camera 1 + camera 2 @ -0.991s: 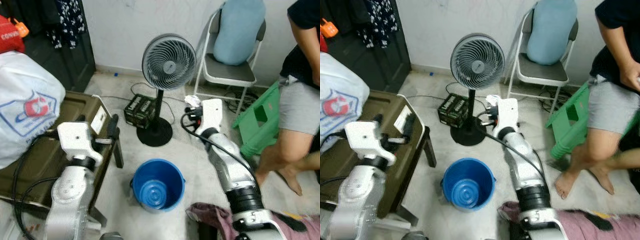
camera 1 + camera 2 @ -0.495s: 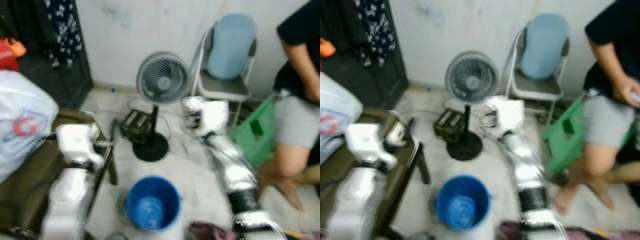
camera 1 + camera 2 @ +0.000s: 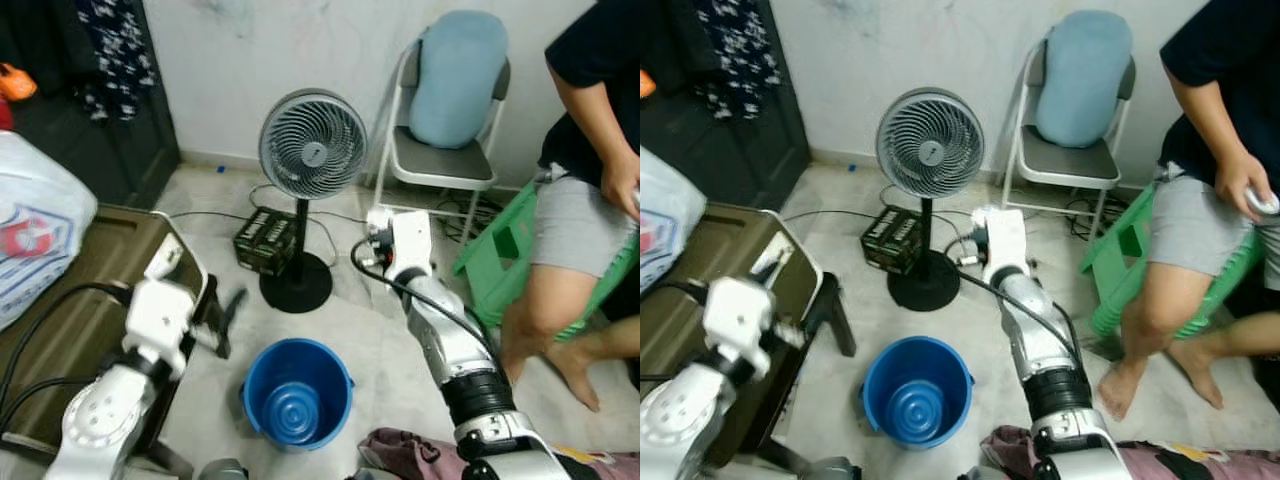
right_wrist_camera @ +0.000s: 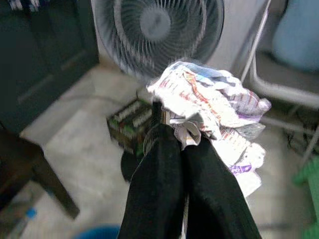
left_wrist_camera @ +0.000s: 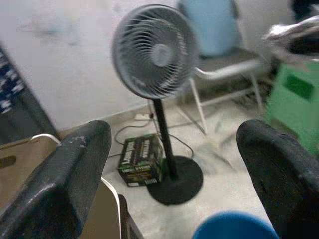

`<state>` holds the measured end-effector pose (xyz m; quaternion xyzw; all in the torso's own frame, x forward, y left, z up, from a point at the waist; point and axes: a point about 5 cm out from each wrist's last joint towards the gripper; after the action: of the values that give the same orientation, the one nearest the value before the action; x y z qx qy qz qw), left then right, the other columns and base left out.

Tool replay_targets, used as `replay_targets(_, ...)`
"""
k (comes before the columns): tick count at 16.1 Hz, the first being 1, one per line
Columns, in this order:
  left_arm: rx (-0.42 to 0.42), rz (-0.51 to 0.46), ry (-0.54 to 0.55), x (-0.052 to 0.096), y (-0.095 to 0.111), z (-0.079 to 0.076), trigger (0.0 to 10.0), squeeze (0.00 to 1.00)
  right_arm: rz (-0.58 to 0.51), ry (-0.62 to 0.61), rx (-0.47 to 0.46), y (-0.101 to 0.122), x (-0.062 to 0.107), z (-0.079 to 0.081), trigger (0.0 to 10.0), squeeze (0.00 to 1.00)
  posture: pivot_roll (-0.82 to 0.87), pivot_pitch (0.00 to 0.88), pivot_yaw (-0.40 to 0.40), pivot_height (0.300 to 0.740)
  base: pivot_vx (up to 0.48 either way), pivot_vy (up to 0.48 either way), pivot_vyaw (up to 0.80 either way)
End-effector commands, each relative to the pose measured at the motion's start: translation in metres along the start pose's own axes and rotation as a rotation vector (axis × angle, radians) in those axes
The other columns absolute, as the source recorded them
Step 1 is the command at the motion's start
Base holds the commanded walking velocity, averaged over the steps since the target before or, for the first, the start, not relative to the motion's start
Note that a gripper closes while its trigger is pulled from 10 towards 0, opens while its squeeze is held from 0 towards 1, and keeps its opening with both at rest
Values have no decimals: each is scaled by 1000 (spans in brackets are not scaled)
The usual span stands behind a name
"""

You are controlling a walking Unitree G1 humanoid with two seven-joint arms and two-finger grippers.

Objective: Clean up the room

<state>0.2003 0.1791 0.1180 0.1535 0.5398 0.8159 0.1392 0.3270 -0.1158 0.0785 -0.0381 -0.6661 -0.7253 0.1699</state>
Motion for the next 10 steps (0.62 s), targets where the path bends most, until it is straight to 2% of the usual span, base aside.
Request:
replay_targets(1, -53, -40, -53, 0, 10, -2, 10000, 0, 24, -19, -1, 1, -5, -1, 10000, 0, 93, 0, -47, 740, 0, 0, 0)
replay_targets(6, -147, -35, -98, 8, 17, -6, 10000, 0, 161, -62, 12, -24, -15, 6, 10000, 0, 151, 27, 3, 740, 0, 0, 0)
replay_targets(7, -147, -35, -98, 8, 17, -6, 10000, 0, 161, -62, 12, -24, -15, 6, 10000, 0, 151, 27, 3, 740, 0, 0, 0)
replay_targets(10, -186, -12, -136, 26, 22, -7, 10000, 0, 256, -63, -24, -41, -18, 26, 10000, 0, 230, 80, 46, 740, 0, 0, 0)
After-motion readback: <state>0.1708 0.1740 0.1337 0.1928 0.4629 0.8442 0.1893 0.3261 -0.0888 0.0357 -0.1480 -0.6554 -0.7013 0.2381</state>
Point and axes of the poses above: a point about 5 cm out from each wrist's last joint towards the gripper, its own x axis pointing back from the gripper into the wrist, its own y axis along the axis of the wrist's last joint, z = x × y, and after that the axes turned 7 degrees about -x, right-handed
